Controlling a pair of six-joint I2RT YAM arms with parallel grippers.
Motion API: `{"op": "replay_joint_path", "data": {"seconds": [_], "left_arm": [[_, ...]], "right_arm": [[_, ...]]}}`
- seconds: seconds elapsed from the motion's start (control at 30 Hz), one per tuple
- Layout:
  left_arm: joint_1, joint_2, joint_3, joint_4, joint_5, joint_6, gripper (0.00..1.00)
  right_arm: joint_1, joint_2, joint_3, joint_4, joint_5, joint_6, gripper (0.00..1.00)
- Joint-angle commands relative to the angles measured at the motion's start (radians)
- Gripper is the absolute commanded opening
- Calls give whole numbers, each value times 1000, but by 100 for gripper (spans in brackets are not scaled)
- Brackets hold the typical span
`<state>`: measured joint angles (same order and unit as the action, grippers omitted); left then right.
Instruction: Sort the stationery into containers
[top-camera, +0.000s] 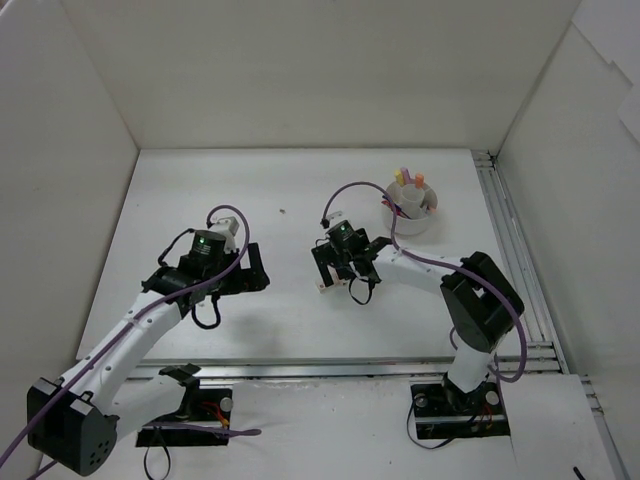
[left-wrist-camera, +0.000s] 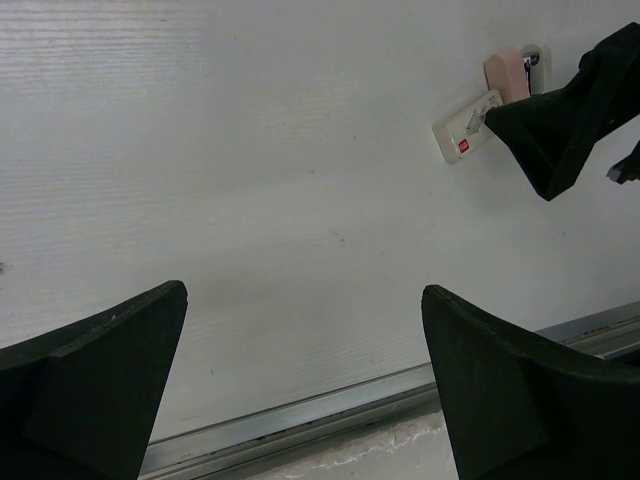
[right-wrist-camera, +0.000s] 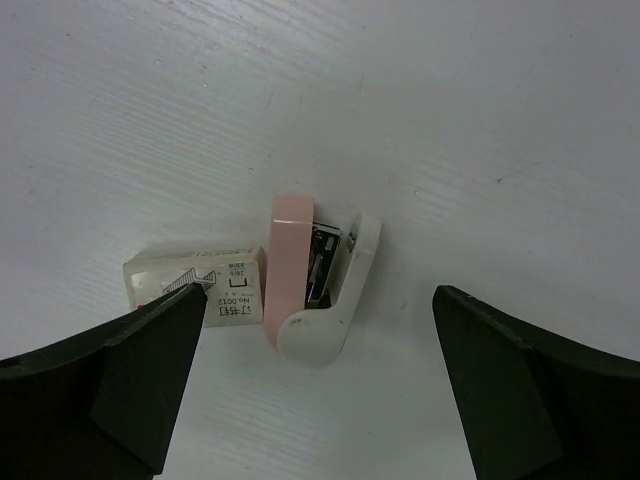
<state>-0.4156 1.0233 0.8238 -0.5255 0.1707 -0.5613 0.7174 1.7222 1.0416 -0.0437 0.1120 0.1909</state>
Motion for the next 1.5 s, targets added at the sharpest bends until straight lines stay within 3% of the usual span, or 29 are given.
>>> {"op": "replay_joint_path", "data": {"seconds": [0.0, 0.17, 0.3, 0.37, 0.5, 0.6, 0.77, 1.0, 1.1, 1.2, 1.27, 1.47], "left_arm": [[-17, -17, 38, 22, -40, -22, 100], [-26, -17, 43, 12, -66, -37, 100], [-35, -26, 41, 5, -82, -45, 100], [-35, -28, 41, 4, -83, -48, 100], [-35, -17, 44, 1, -86, -48, 100], [-35, -3, 52, 5, -85, -45, 100], [-45, 17, 60, 18, -80, -37, 100], [-54, 34, 61, 39, -63, -19, 100], [-54, 56, 69, 55, -56, -3, 100], [-54, 84, 87, 68, -42, 8, 100], [-54, 98, 106, 73, -40, 11, 100], [-54, 153, 147, 70, -40, 17, 100]], "right_arm": [[10, 19, 43, 15, 61, 56, 94], [5, 69, 69, 22, 92, 87, 87], [1, 102, 98, 22, 98, 87, 59], [-2, 103, 100, 22, 95, 87, 52], [-22, 85, 92, 24, 49, 85, 28], [-27, 39, 81, 31, 60, 68, 20], [-79, -122, 29, 145, 88, 31, 18], [-254, -337, -100, 503, 71, -74, 17], [-332, -329, -129, 684, 55, -166, 17], [-426, -277, -120, 807, -63, -217, 17], [-473, -233, -95, 835, -157, -237, 17], [-552, -119, -3, 855, -251, -275, 18]]}}
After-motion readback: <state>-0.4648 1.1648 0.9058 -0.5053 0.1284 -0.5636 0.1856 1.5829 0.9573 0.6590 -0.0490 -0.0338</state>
